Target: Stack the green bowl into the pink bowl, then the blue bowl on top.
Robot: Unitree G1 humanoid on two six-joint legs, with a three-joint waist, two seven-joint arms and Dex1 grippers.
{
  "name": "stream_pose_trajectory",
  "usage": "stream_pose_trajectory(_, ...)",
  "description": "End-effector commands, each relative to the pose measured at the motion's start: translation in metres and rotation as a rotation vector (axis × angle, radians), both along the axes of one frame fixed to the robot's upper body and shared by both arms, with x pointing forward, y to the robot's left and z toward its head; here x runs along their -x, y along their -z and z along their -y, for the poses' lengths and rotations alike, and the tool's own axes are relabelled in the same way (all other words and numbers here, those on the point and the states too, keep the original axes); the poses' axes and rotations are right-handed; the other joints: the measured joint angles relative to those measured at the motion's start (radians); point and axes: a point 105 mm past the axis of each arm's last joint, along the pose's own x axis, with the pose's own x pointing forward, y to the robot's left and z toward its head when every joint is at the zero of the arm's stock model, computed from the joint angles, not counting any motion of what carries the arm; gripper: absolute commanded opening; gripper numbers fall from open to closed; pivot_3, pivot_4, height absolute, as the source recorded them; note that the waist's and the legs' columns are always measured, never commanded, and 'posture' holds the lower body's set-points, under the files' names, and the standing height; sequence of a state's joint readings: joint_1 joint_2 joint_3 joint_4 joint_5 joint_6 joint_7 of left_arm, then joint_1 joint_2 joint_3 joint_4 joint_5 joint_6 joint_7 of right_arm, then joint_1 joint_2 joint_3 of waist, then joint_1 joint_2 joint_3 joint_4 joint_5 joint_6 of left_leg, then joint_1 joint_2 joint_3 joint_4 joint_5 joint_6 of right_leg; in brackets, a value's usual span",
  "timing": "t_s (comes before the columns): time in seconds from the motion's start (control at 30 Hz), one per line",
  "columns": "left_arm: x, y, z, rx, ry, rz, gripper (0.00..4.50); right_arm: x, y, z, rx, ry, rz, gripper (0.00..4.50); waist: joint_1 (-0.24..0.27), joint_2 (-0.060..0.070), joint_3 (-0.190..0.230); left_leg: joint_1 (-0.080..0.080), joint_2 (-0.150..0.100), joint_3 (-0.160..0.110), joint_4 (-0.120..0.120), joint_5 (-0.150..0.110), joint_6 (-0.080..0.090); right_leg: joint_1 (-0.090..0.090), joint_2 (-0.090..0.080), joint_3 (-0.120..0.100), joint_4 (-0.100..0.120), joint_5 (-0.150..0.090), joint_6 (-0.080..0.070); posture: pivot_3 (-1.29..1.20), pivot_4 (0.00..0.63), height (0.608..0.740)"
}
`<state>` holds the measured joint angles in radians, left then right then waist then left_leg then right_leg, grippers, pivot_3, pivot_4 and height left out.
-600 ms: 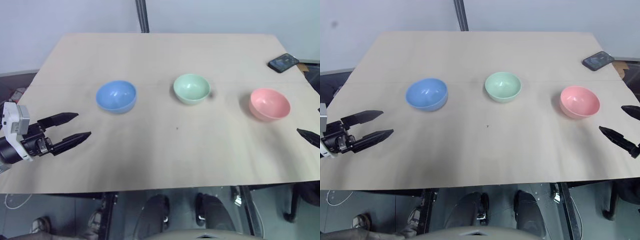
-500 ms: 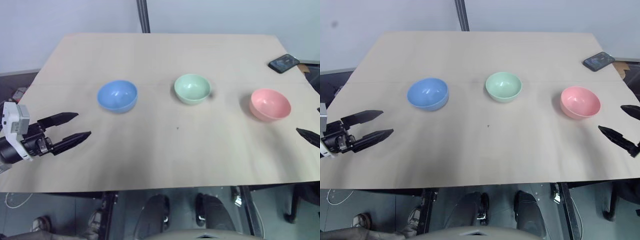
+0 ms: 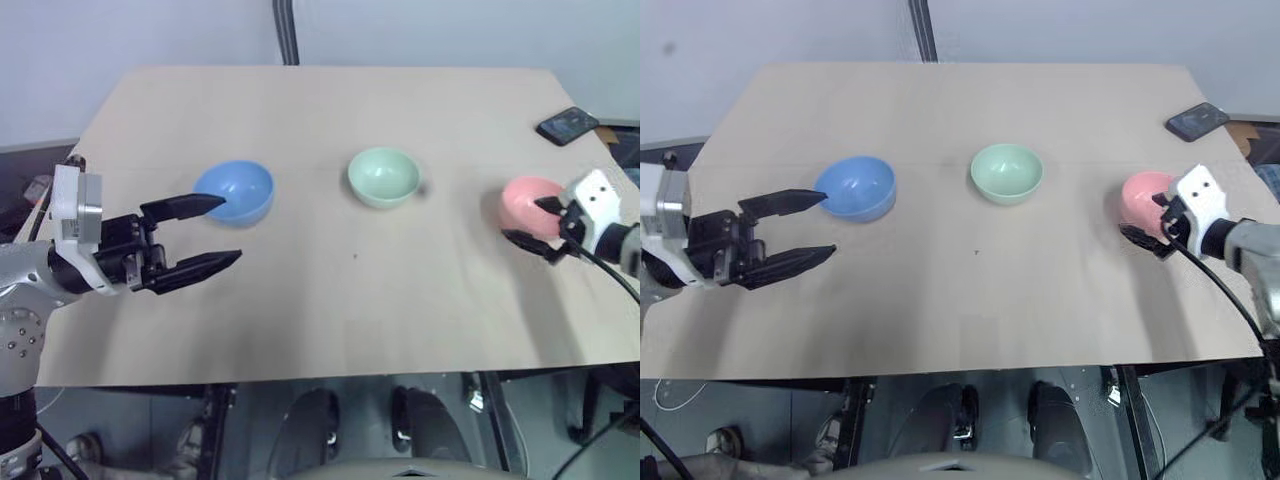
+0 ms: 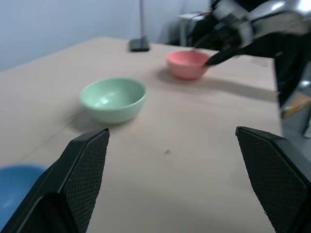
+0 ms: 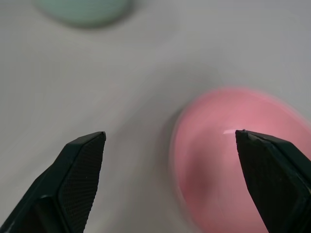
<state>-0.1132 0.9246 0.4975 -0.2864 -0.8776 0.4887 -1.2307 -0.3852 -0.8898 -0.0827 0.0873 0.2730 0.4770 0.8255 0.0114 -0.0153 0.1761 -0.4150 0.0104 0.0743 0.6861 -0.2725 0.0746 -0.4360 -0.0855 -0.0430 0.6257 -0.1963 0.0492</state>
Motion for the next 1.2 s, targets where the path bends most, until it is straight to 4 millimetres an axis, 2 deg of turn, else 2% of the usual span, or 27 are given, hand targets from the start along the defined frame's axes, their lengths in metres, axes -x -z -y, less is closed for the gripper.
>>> stream_pose_trajectory(0.03, 0.011, -0.013, 0.018, 0.052, 0.106, 0.025, 4.39, -0.014, 0.012, 0.003, 0.043, 0.000, -0.047, 4.50, 0.000, 0.000, 0.000, 0.000, 0.000, 0.000, 0.000, 0.000, 0.000, 0.000, 0.000, 0.000, 0.000, 0.000, 0.001, 0.00, 0.150, 0.740)
stream_pose_trajectory(0.07, 0.011, -0.014, 0.021, 0.061, 0.115, 0.031, 4.39, -0.017, 0.013, 0.004, 0.052, 0.002, -0.053, 4.50, 0.001, 0.000, 0.000, 0.000, 0.000, 0.000, 0.000, 0.000, 0.000, 0.000, 0.000, 0.000, 0.000, 0.001, 0.002, 0.00, 0.150, 0.740)
stream_pose_trajectory(0.1, 0.012, -0.014, 0.024, 0.072, 0.123, 0.034, 4.50, -0.020, 0.014, 0.005, 0.055, 0.006, -0.056, 3.95, 0.001, 0.000, 0.000, -0.001, 0.000, 0.000, 0.000, 0.000, 0.000, 0.000, 0.000, 0.000, 0.000, 0.002, 0.004, 0.00, 0.150, 0.740)
stream_pose_trajectory(0.13, 0.013, -0.014, 0.026, 0.085, 0.128, 0.034, 4.50, -0.023, 0.014, 0.007, 0.056, 0.012, -0.058, 3.73, 0.001, 0.000, 0.000, -0.001, -0.001, 0.000, 0.000, 0.000, 0.000, 0.000, 0.000, 0.000, 0.000, 0.002, 0.004, 0.00, 0.150, 0.740)
stream_pose_trajectory(0.37, 0.014, -0.009, 0.031, 0.121, 0.109, 0.031, 4.50, -0.029, 0.010, 0.010, 0.071, 0.009, -0.035, 0.25, -0.002, 0.000, 0.000, 0.000, 0.000, 0.000, 0.000, 0.000, 0.000, 0.001, 0.001, 0.000, 0.000, 0.002, 0.004, 0.00, 0.150, 0.740)
stream_pose_trajectory(0.4, 0.013, -0.008, 0.031, 0.124, 0.105, 0.030, 4.50, -0.028, 0.008, 0.008, 0.073, -0.003, -0.029, 0.11, -0.002, -0.001, 0.000, 0.001, 0.000, 0.000, 0.001, 0.000, 0.000, 0.001, 0.001, 0.000, 0.000, 0.002, 0.004, 0.00, 0.150, 0.740)
stream_pose_trajectory(0.5, 0.011, -0.003, 0.028, 0.131, 0.081, 0.022, 4.50, -0.022, -0.001, -0.006, 0.089, -0.085, 0.017, 0.11, -0.002, 0.000, 0.000, 0.001, 0.000, 0.000, 0.002, 0.000, -0.001, 0.002, 0.002, 0.000, 0.000, 0.002, 0.004, 0.00, 0.150, 0.740)
stream_pose_trajectory(0.53, 0.011, -0.001, 0.027, 0.130, 0.072, 0.020, 4.50, -0.015, -0.004, -0.017, 0.091, -0.148, 0.027, 0.11, -0.002, 0.000, 0.000, 0.001, 0.000, 0.000, 0.002, 0.000, -0.001, 0.002, 0.002, 0.000, 0.001, 0.002, 0.004, 0.00, 0.150, 0.740)
stream_pose_trajectory(0.63, 0.008, 0.005, 0.021, 0.129, 0.033, 0.015, 4.50, 0.015, -0.011, -0.062, 0.086, -0.381, 0.052, 0.11, 0.000, 0.000, 0.000, 0.000, 0.001, -0.001, 0.001, 0.001, -0.001, 0.001, 0.002, 0.000, 0.001, 0.002, 0.004, 0.00, 0.150, 0.740)
stream_pose_trajectory(0.7, 0.005, 0.010, 0.016, 0.126, -0.004, 0.011, 4.50, 0.040, -0.008, -0.100, 0.069, -0.535, 0.040, 0.11, -0.001, 0.000, 0.000, 0.000, 0.001, -0.001, 0.001, 0.001, -0.001, 0.001, 0.002, 0.000, 0.001, 0.002, 0.004, 0.00, 0.150, 0.740)
stream_pose_trajectory(0.77, 0.003, 0.015, 0.011, 0.128, -0.037, 0.006, 4.50, 0.058, 0.000, -0.129, 0.040, -0.633, -0.005, 0.11, -0.004, 0.000, 0.000, 0.001, 0.001, -0.001, 0.001, 0.000, -0.001, 0.001, 0.002, 0.000, 0.001, 0.002, 0.004, 0.00, 0.150, 0.740)
stream_pose_trajectory(0.9, -0.002, 0.024, 0.008, 0.117, -0.094, -0.018, 4.50, 0.074, 0.018, -0.179, -0.010, -0.740, -0.055, 0.11, -0.002, -0.001, -0.001, 0.003, 0.001, -0.002, 0.002, 0.001, -0.001, 0.003, 0.002, -0.001, 0.001, 0.002, 0.004, 0.00, 0.150, 0.740)
stream_pose_trajectory(1.0, -0.009, 0.030, 0.007, 0.082, -0.144, -0.024, 4.50, 0.069, 0.025, -0.203, -0.035, -0.768, -0.076, 0.11, 0.000, -0.001, -0.001, 0.003, 0.001, -0.002, 0.003, 0.001, -0.001, 0.004, 0.002, -0.001, 0.001, 0.000, 0.000, 0.00, 0.150, 0.740)
stream_pose_trajectory(1.1, -0.019, 0.035, 0.007, 0.034, -0.201, -0.027, 4.50, 0.061, 0.025, -0.213, -0.054, -0.772, -0.067, 1.05, 0.003, -0.001, -0.001, 0.003, 0.000, -0.003, 0.003, 0.001, -0.001, 0.004, 0.002, -0.002, 0.002, 0.000, 0.000, 0.00, 0.150, 0.740)
stream_pose_trajectory(1.2, -0.027, 0.040, 0.010, -0.046, -0.253, -0.023, 4.50, 0.061, 0.012, -0.213, -0.116, -0.755, -0.052, 2.44, 0.004, -0.001, -0.001, 0.001, 0.000, -0.004, 0.003, 0.001, -0.001, 0.004, 0.001, -0.003, 0.001, 0.002, 0.004, 0.00, 0.150, 0.740)
